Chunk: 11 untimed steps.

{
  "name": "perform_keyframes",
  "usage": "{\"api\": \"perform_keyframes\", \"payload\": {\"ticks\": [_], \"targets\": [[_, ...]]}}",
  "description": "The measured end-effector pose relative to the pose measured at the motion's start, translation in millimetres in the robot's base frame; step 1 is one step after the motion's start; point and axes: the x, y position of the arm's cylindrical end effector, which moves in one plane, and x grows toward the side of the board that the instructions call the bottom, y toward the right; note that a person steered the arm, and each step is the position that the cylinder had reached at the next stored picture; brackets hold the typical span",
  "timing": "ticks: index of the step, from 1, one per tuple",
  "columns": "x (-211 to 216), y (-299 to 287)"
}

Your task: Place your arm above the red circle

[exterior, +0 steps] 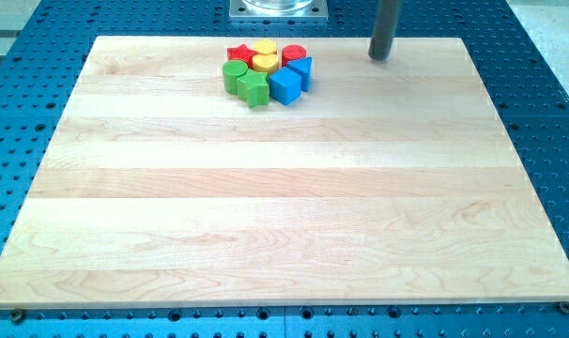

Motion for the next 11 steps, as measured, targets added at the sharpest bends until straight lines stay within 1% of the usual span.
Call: {"api": "perform_keyframes", "payload": {"ticks": [1,2,4,6,7,8,9,10,11], "targets": [[-19.9,-35.6],[-19.9,-56.3],[-14.6,-174.7],[-11.0,-213.5],[-10.8,-179.1],[-19.2,-144.8],[-16.2,-120.3],[13.7,-120.1],[7.6,-95.9]]}}
